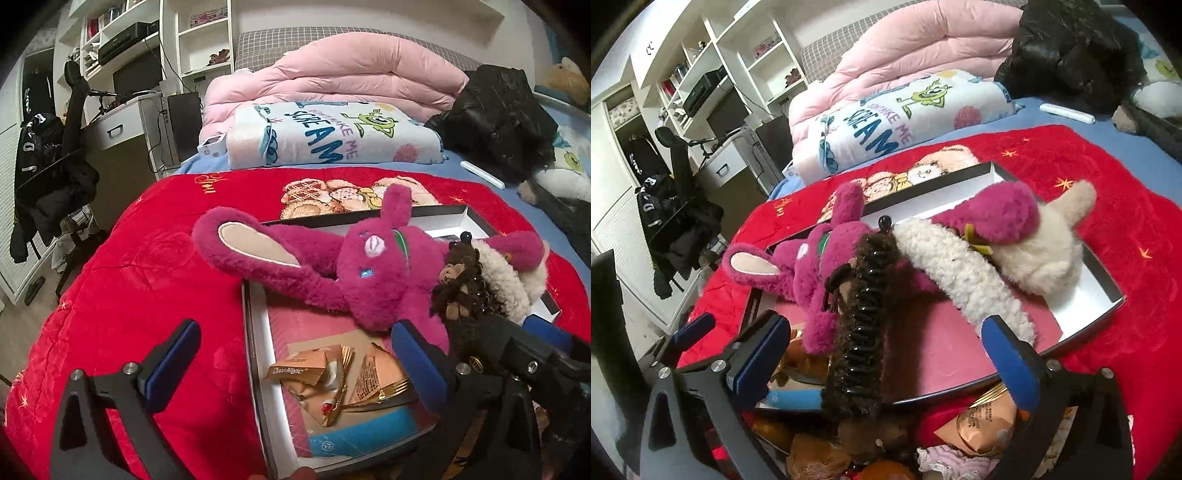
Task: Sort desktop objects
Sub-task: 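Lower the snack and hair clip into the tray and open both grippers, then lift both grippers away from the tray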
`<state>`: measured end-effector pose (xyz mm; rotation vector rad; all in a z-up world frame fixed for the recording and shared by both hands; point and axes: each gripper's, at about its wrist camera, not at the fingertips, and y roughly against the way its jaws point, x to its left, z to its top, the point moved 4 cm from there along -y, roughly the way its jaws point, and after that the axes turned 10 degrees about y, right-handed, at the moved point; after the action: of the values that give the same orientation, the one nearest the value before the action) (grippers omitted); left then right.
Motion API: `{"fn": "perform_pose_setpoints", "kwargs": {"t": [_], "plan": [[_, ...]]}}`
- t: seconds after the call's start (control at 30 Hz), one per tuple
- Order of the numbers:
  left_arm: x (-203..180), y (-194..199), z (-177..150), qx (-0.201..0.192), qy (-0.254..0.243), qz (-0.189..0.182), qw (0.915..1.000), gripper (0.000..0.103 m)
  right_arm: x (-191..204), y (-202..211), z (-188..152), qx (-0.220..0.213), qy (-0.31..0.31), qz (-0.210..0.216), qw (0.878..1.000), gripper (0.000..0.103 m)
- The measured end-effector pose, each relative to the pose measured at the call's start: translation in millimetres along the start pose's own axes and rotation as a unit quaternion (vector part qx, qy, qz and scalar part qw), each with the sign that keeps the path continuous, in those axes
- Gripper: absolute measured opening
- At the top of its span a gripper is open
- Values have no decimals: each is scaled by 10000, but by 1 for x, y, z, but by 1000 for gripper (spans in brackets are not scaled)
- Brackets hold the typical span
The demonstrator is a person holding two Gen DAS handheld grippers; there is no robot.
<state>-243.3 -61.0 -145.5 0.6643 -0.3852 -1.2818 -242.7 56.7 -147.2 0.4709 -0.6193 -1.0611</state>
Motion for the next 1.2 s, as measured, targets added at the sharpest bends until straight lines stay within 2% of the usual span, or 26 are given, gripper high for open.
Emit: {"fn": "perform_pose_setpoints", "kwargs": {"t": [0.2, 0.37, 0.57, 0.67, 0.97, 1.2], "plan": [[-1, -10, -3, 6, 1, -9, 10000, 103, 0, 0, 0, 4, -12, 42, 10000, 103], [-4, -7, 9, 19, 5, -10, 10000, 103, 0, 0, -1, 19, -1, 42, 10000, 103], [2, 2, 5, 55, -16, -6, 10000, 103, 0, 1, 0, -14, -2, 39, 10000, 103], [-1, 2, 4, 52, -165, 13, 9998, 103, 1, 4, 1, -85, 22, 109, 9999, 103], [-3, 10, 8, -81, -192, -9, 9998, 103, 1, 20, 9, -444, 42, 26, 9990, 103], [0, 47, 29, -321, 64, -35, 9995, 103, 7, 55, 22, -698, 326, -169, 9969, 103]]}}
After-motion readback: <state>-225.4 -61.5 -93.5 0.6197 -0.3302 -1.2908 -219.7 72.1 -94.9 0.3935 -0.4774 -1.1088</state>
